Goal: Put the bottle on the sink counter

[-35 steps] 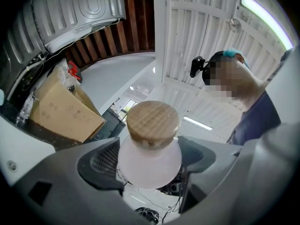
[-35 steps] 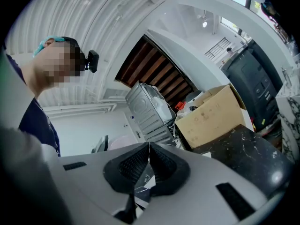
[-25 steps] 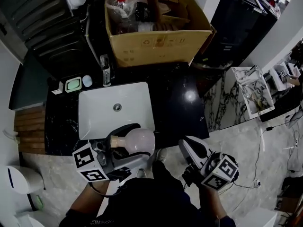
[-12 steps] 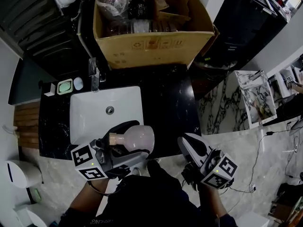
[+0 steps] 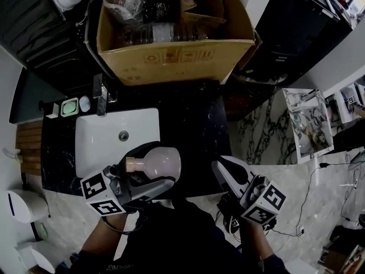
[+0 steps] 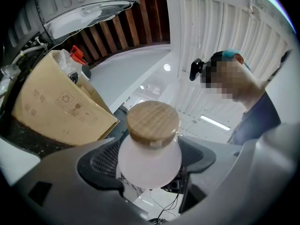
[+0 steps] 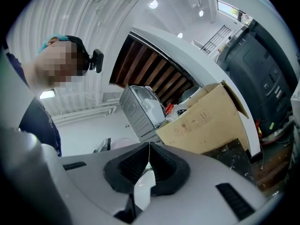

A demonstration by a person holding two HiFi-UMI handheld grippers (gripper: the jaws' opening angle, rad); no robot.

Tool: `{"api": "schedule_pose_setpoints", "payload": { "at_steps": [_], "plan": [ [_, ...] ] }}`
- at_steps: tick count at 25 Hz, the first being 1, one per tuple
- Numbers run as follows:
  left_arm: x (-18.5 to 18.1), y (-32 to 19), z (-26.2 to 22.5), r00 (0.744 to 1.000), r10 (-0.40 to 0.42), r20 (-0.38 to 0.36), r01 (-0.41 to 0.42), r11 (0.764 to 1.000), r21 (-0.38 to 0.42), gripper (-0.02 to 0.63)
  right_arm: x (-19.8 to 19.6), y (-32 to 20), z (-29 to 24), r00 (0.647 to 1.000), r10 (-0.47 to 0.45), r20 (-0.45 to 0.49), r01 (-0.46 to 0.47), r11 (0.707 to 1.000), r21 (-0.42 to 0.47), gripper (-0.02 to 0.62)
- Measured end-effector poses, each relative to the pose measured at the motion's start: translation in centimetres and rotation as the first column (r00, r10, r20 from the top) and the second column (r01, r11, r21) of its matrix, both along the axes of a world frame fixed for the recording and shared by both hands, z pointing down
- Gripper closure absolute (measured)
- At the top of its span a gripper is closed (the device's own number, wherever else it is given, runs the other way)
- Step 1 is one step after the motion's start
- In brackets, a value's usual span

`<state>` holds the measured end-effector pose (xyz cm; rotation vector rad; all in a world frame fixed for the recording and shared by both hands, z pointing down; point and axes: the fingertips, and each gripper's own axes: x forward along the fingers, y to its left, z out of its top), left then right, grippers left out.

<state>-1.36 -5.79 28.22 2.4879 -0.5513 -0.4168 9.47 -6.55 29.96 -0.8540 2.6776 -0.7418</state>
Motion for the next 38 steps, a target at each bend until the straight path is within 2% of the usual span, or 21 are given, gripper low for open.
{"api": "schedule_pose_setpoints", "payload": {
  "at_steps": [9,20,23,27,31,38],
  "plan": [
    [1.9,-2.7,1.5,1.000,0.004,0.031,-0.003,1.000,-0.027,0.218,2.0,-2.1,1.0,1.000,0.010,0.016,-0.009,1.000,-0.023,0.568],
    [3.7,-6.9,3.6,0.991,0.038,0.127,-0.037,0.999,-0.013,0.218,3.3,-4.4,2.7,0.999,0.048,0.017,-0.047,0.997,-0.066,0.569],
    [3.9,-8.3,4.4,0.989,0.052,0.141,-0.051,0.999,-0.015,0.218,3.0,-5.7,2.7,0.997,0.071,0.044,-0.066,0.993,-0.096,0.568],
    [4.3,-10.1,5.6,0.985,0.070,0.155,-0.067,0.997,-0.024,0.218,3.3,-6.6,4.1,0.997,0.077,0.016,-0.075,0.992,-0.105,0.568],
    [4.5,-12.1,6.8,0.982,0.079,0.171,-0.075,0.997,-0.027,0.218,2.9,-7.9,4.5,0.994,0.101,0.031,-0.096,0.986,-0.140,0.568],
    [5.7,-15.6,9.2,0.968,0.088,0.236,-0.085,0.996,-0.023,0.218,3.7,-8.7,6.9,0.994,0.110,0.000,-0.109,0.982,-0.157,0.568]
  ]
}}
